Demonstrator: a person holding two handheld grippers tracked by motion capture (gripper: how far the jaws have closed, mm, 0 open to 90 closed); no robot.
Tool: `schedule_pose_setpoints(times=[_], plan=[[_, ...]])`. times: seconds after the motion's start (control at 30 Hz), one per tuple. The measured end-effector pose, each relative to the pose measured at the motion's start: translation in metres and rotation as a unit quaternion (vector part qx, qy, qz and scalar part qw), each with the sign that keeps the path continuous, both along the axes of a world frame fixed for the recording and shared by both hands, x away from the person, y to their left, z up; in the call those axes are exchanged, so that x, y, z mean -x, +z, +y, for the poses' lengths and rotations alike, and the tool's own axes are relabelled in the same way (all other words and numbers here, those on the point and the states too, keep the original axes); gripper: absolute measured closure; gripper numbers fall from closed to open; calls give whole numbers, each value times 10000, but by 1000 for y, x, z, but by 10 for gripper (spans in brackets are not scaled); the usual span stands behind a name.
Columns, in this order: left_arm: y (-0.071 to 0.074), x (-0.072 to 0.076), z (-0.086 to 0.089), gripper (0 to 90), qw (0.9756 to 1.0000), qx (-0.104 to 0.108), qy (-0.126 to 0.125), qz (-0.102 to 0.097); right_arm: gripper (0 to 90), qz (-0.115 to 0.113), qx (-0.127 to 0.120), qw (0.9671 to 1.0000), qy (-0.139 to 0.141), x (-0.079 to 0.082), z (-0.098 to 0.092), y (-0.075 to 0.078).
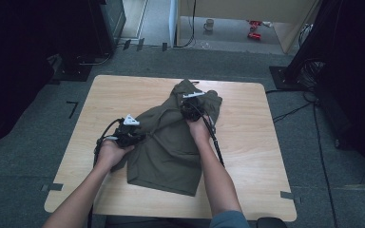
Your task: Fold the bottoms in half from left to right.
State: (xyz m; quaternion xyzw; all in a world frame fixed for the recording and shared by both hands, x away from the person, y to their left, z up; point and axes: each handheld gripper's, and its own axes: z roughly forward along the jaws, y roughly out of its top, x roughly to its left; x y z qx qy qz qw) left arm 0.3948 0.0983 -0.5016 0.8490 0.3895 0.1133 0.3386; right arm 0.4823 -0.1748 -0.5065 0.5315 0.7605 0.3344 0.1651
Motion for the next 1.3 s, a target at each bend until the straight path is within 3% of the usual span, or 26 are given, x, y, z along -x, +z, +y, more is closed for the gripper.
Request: schedule_pose_setpoints(times=[0.13, 0.2, 0.3, 0.4, 0.57, 0.67, 0.9, 1.07, 1.17, 1.3], plan=[[0, -7, 8, 870, 9996, -175, 174, -155, 844, 0, -38, 10000, 61, -2, 8, 0], [2, -8, 10, 866, 9993, -194, 295, -86, 842, -18, 1, 9999, 126, -2, 9, 0], [5, -1, 7, 873, 9994, -253, 234, -36, 843, 62, -46, 9999, 125, -4, 4, 1], [14, 9, 4, 884, 9999, -6, 153, 28, 846, 81, -50, 9999, 90, -3, -3, 6], [40, 40, -3, 888, 9991, 369, -94, -205, 847, -73, -165, 9998, 70, 3, -20, 22], [51, 53, -6, 889, 9983, 490, -174, -275, 847, -195, -247, 9995, 85, 8, -29, 35], [85, 83, -23, 889, 9936, 875, -501, -508, 845, -393, -300, 9987, 131, 17, -45, 57], [105, 101, -50, 888, 9887, 1086, -914, -484, 841, -464, -305, 9984, 84, 23, -60, 68], [107, 109, -67, 887, 9868, 1037, -1150, -477, 839, -422, -314, 9986, 60, 25, -70, 70], [100, 115, -88, 886, 9848, 1039, -1361, -309, 830, -375, -299, 9988, 16, 30, -83, 69]])
